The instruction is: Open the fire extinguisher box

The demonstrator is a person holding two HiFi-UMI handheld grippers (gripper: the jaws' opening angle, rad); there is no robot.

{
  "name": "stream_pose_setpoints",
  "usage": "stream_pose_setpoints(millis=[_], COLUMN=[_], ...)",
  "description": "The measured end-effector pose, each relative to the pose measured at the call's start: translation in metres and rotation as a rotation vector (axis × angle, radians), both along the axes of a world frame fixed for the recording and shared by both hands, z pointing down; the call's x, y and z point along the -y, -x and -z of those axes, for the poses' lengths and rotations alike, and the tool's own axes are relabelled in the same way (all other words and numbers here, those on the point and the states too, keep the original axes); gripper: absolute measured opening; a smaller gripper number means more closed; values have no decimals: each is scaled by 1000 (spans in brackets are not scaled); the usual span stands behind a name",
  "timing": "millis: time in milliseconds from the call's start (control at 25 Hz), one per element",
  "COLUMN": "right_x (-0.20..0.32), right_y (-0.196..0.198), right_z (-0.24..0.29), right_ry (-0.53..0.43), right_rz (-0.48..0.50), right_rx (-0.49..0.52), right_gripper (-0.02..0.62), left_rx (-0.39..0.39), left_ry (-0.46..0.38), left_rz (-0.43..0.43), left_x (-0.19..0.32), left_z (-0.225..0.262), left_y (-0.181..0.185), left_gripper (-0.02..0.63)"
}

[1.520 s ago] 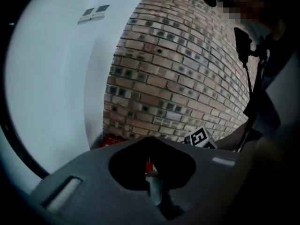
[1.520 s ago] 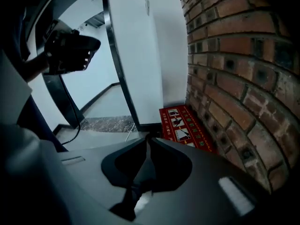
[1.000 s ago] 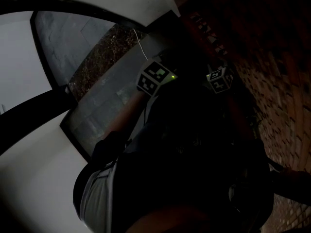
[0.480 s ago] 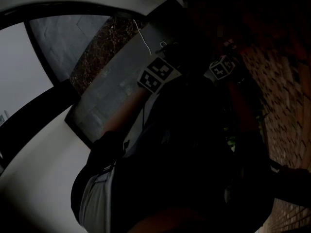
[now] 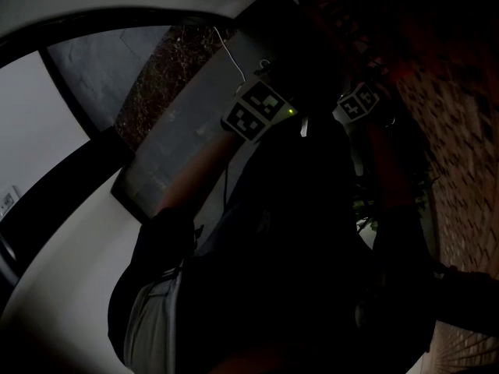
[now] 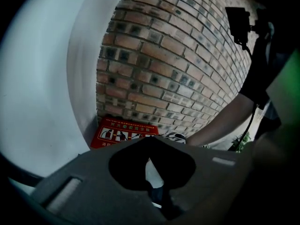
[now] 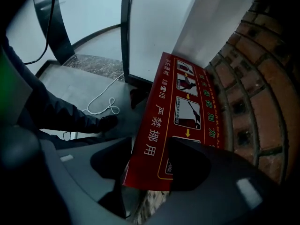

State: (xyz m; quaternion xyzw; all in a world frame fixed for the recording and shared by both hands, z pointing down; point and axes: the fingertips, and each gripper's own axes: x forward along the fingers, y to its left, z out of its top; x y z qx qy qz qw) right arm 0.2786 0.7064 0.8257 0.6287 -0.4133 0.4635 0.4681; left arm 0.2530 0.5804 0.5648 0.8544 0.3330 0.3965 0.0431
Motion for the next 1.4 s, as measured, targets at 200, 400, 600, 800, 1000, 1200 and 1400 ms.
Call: stream_pose_setpoints(millis=[200,400,600,800,1000,1200,1400], right_x=[-1,-1,-2,-2,1,-2,-7], right_y=[3,1,2,7,7,3,-12], right_z=[-10,-13,-4,9,32,65,108], right_ry=[11,2,2,-53,-109,-144,-194], right_rz=[18,46,19,8,11,30,40], right_rx=[-21,-22,-7,-1,-6,-49,-118], right_gripper=[245,247,219,178,147,149,152], left_rx=[0,-6,-13,-18,-22,-46,-67], left_ry=[-3,-1,-4,5,14,26,30], left_rz=[-23,-29,-15,8,15,5,-12], left_x=[-4,-7,-7,-3,-4,-11,-14], left_z=[-1,0,2,7,10,21,28], left_y=[-4,-6,-5,-4,-3,-9,-18], left_gripper=[-2,-2,-2,-2,-2,-2,-2])
